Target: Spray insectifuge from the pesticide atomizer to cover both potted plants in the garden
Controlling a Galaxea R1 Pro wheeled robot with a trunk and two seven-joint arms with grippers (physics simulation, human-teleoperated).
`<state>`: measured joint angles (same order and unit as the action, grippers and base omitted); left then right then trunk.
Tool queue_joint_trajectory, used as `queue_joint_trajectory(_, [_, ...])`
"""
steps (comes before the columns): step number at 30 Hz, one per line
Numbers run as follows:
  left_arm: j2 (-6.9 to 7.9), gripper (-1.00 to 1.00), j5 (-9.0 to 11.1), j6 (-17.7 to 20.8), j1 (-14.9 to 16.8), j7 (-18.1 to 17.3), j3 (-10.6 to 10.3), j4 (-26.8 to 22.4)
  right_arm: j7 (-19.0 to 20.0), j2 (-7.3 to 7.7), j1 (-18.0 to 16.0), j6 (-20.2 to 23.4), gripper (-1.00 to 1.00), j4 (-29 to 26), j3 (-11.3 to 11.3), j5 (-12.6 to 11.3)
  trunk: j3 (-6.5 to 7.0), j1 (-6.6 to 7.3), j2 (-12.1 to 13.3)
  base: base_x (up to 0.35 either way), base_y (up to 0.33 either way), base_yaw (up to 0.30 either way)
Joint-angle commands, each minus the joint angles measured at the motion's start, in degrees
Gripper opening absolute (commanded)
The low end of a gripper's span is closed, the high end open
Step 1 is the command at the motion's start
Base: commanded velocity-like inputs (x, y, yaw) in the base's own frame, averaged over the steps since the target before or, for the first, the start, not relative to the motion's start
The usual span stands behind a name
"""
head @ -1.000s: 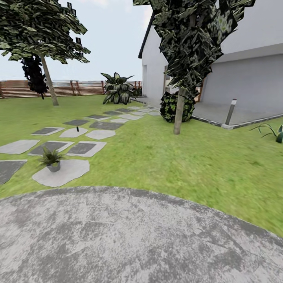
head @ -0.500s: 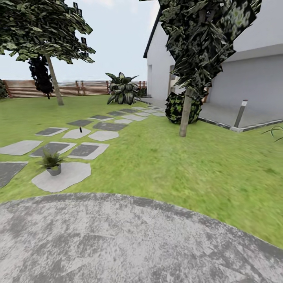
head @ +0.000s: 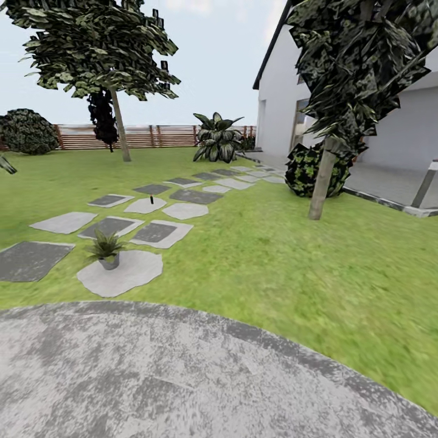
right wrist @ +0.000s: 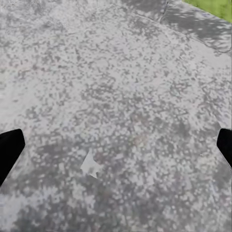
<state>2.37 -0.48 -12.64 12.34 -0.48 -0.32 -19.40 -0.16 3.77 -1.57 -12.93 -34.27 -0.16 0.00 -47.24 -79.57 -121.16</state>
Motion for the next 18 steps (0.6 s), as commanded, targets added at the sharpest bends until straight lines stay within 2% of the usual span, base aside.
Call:
queue_joint_trajectory(1, [0.01, 1.0, 0.0, -0.2, 0.0, 0.0, 0.0, 0.1, 0.0, 0.01, 0.0, -0.2, 1.0, 0.0, 0.0, 0.0, -0.03, -0.03, 0.0, 0.34, 0.0, 0.277])
queue_joint_trajectory(6, [0.01, 1.0, 0.0, -0.2, 0.0, 0.0, 0.0, 0.1, 0.0, 0.01, 0.0, -0.2, 1.0, 0.0, 0.0, 0.0, 0.05, -0.03, 0.0, 0.34, 0.0, 0.208])
queue_joint_trajectory(18, [0.01, 1.0, 0.0, -0.2, 0.0, 0.0, 0.0, 0.1, 0.0, 0.01, 0.0, -0.2, 1.0, 0.0, 0.0, 0.2, 0.06, -0.03, 0.0, 0.34, 0.0, 0.012])
